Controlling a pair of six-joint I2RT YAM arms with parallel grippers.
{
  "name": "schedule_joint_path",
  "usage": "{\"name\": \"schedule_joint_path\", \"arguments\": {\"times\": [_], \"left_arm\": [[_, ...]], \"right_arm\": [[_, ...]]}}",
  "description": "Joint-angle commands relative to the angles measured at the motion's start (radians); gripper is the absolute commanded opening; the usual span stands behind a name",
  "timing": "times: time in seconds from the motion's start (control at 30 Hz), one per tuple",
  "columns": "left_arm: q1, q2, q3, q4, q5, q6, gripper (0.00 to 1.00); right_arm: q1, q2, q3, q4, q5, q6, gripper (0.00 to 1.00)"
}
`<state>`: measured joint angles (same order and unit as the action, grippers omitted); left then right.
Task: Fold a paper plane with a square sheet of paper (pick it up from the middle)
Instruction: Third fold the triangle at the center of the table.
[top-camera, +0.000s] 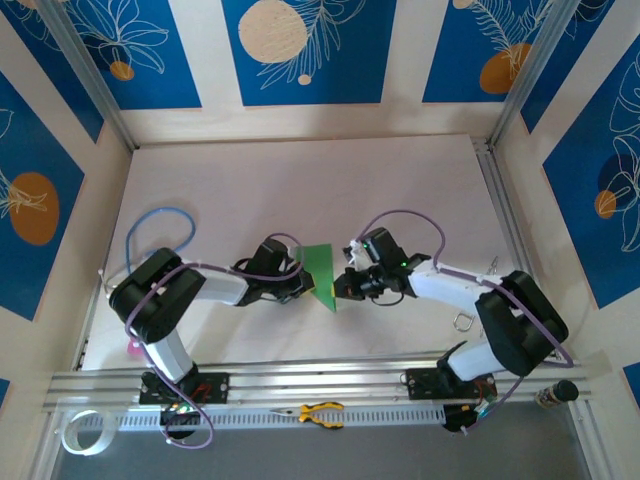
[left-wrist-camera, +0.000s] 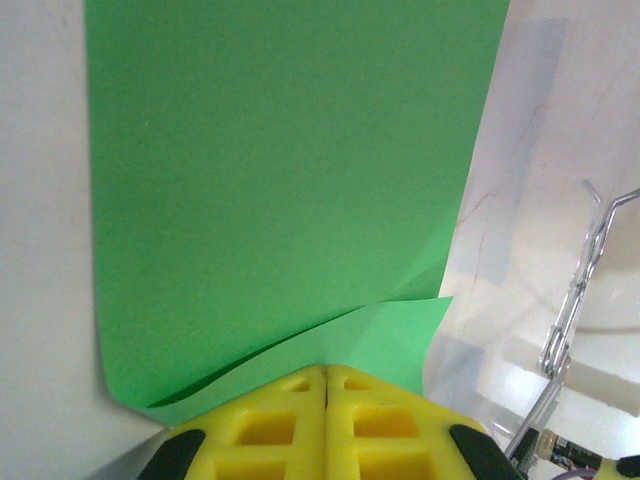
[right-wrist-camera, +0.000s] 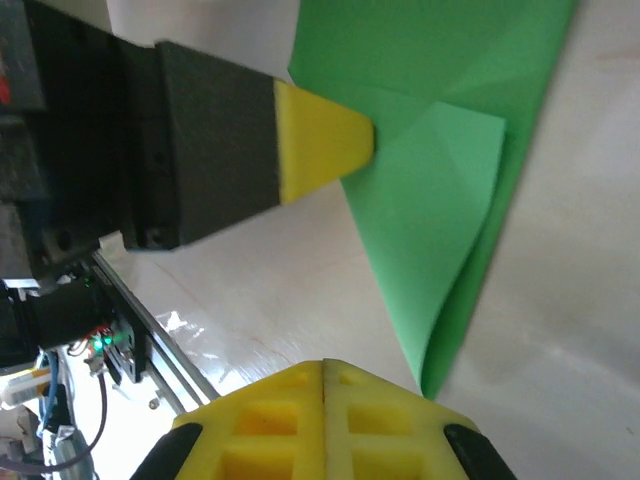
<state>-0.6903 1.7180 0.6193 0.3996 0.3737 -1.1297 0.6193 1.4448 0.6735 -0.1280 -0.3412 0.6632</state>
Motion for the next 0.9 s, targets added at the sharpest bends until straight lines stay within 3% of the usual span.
{"name": "schedule_joint_path", "arguments": {"times": [0.0, 0.4, 0.7, 0.87], "left_arm": [[-0.009, -0.009, -0.024, -0.025, -0.091, -0.021, 0.00], [-0.013, -0.004, -0.031, -0.002, -0.087, -0.027, 0.00], [-0.011, -0.018, -0.007, 0.001, -0.060, 0.009, 0.00], [-0.012, -0.071, 0.016, -0.024, -0.044, 0.067, 0.06]], "right_arm": [[0.027, 0.064, 0.050, -0.019, -0.010, 0.045, 0.03], [0.043, 0.229, 0.158, -0.055, 0.080, 0.095, 0.03], [0.022, 0.282, 0.120, -0.104, 0.129, 0.076, 0.01], [0.012, 0.288, 0.110, -0.107, 0.128, 0.066, 0.00]]}}
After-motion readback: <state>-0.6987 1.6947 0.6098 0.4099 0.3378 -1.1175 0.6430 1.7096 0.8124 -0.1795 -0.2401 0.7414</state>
